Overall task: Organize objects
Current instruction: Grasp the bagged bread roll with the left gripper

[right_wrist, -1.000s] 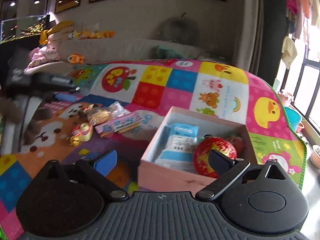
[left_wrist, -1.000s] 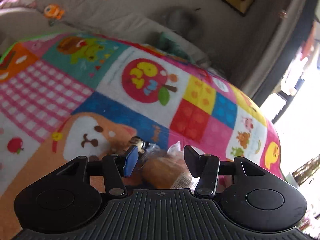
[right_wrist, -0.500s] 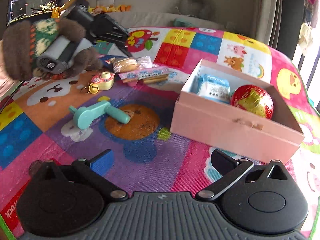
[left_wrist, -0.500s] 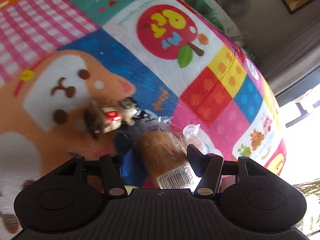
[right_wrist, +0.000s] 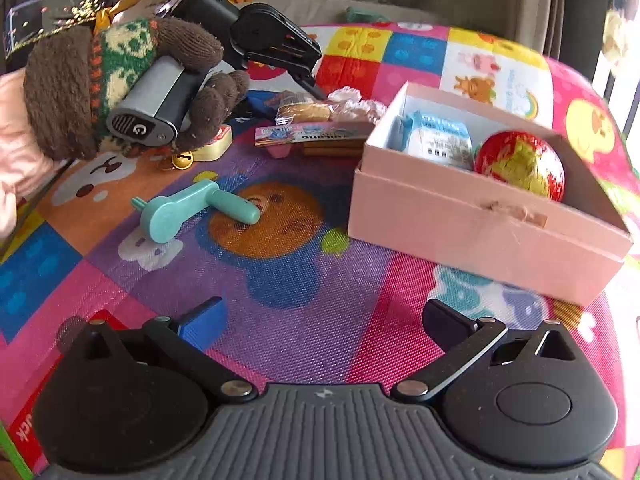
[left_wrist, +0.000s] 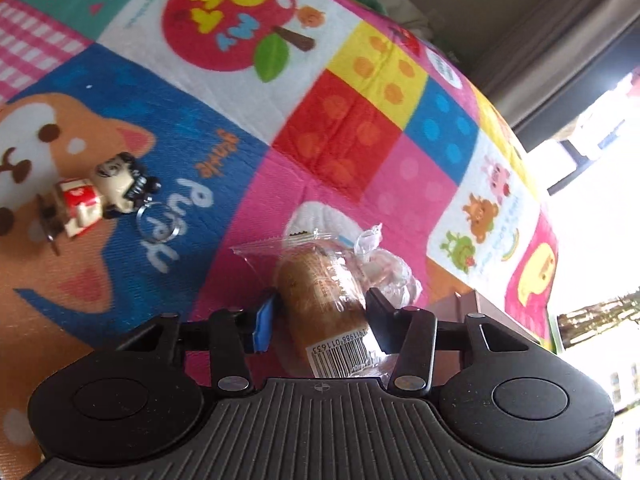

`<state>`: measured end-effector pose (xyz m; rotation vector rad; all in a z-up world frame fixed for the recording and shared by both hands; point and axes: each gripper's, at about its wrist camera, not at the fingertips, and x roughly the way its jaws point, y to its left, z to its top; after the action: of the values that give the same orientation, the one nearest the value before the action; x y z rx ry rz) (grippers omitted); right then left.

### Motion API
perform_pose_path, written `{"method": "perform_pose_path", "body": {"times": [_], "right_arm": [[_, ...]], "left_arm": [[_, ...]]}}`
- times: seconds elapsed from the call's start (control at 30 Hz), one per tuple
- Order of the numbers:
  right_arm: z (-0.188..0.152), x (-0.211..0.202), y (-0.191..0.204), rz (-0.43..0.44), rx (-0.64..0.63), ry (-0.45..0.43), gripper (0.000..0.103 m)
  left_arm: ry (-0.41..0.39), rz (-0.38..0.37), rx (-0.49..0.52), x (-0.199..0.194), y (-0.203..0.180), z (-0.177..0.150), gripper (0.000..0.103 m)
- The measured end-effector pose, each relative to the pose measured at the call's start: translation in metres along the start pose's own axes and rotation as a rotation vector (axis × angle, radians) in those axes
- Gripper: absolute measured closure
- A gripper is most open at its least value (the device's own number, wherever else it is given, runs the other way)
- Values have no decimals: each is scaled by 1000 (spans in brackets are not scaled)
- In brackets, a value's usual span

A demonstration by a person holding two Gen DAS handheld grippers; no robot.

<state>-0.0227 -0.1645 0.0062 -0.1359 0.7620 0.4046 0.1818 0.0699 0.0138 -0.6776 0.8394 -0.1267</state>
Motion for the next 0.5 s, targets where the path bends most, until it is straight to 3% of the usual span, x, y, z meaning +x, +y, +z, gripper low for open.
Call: {"method": "perform_pose_path", "body": {"times": [0.03,0.13,0.33,0.5], "right_arm": [[0,0,0,1,11,2,0],[0,1,6,-26,18,12,0],[0,2,7,-33,12,12,0],[2,3,7,-29,6,12,0]], "left_arm": [[17,-29,25,-1,-1,-2,62],[14,-118,105,-21,-4,-11,65],[-51,-261,247,-116,9,-41,65],[19,-197,354,-175,43,-78,65]]}}
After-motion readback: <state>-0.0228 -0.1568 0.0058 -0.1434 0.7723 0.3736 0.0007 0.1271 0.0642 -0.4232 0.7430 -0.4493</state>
